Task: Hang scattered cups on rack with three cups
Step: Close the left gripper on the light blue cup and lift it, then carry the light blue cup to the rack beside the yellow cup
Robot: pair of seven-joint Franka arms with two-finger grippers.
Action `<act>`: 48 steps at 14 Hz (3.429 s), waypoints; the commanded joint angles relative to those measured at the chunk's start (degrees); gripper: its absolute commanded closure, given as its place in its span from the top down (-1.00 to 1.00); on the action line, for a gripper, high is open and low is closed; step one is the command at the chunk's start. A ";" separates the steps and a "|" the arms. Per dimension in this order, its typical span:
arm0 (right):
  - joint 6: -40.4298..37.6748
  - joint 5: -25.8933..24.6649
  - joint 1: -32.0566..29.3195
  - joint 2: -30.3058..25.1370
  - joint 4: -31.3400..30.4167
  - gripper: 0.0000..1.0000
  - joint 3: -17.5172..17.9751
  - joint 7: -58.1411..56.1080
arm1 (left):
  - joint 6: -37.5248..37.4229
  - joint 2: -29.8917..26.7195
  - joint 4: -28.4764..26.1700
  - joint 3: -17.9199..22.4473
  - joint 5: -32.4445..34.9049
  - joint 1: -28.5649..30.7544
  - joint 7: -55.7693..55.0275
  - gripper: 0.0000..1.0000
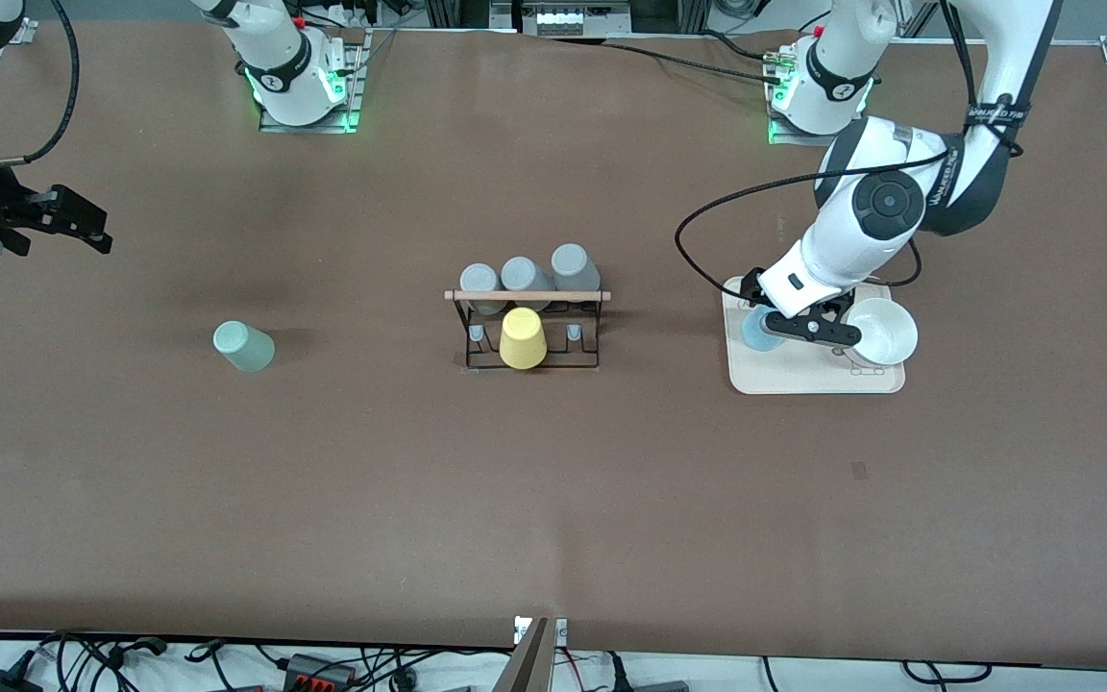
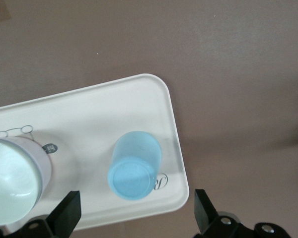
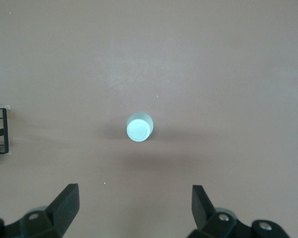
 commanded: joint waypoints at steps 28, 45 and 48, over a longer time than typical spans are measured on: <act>-1.22 -0.23 -0.17 1.43 1.97 1.00 0.45 0.02 | -14.00 6.91 22.61 -2.26 -0.46 -2.41 -5.89 -0.28; -0.96 -0.32 -0.44 1.78 1.70 1.00 0.36 0.02 | -15.63 24.24 46.05 -2.26 -0.38 -21.15 -37.92 -0.27; -0.96 -0.40 -0.44 1.87 1.70 1.00 0.36 0.02 | -15.11 25.29 46.14 -2.17 -0.46 -21.85 -37.92 -0.27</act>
